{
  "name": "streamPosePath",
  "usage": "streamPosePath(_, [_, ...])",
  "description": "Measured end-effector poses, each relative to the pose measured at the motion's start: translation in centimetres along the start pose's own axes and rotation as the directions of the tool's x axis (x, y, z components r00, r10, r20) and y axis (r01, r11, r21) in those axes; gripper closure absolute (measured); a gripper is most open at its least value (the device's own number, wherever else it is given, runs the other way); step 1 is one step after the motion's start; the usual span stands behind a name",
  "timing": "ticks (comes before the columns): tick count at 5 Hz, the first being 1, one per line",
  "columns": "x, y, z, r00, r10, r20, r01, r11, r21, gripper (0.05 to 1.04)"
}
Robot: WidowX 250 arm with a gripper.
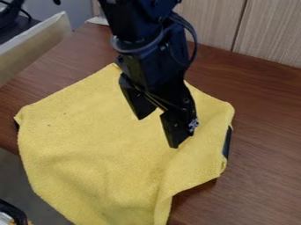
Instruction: Move the cloth to the center of the table
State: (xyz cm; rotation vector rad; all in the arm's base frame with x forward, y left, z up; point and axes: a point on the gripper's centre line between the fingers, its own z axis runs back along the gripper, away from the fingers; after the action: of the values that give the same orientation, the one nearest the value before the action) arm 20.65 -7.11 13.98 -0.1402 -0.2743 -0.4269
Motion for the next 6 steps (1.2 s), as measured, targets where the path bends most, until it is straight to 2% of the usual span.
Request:
streamPosePath(1, [-0.3, 0.0, -0.4, 1.000, 0.005, -0.017, -0.006, 1.000, -0.005, 0.084])
streamPosePath(2, [-0.7, 2.2, -0.5, 0.996, 0.085, -0.010, -0.085, 0.996, 0.016, 0.085])
streamPosePath(4, [-2.1, 6.8, -3.6, 0.968, 0.233, -0.094, -0.228, 0.972, 0.058, 0.085])
streamPosePath(5, [-2.5, 8.1, -5.8, 0.961, 0.238, -0.141, -0.224, 0.969, 0.107, 0.085])
streamPosePath(6, [-2.3, 8.8, -7.6, 0.963, 0.236, -0.128, -0.226, 0.970, 0.085, 0.084])
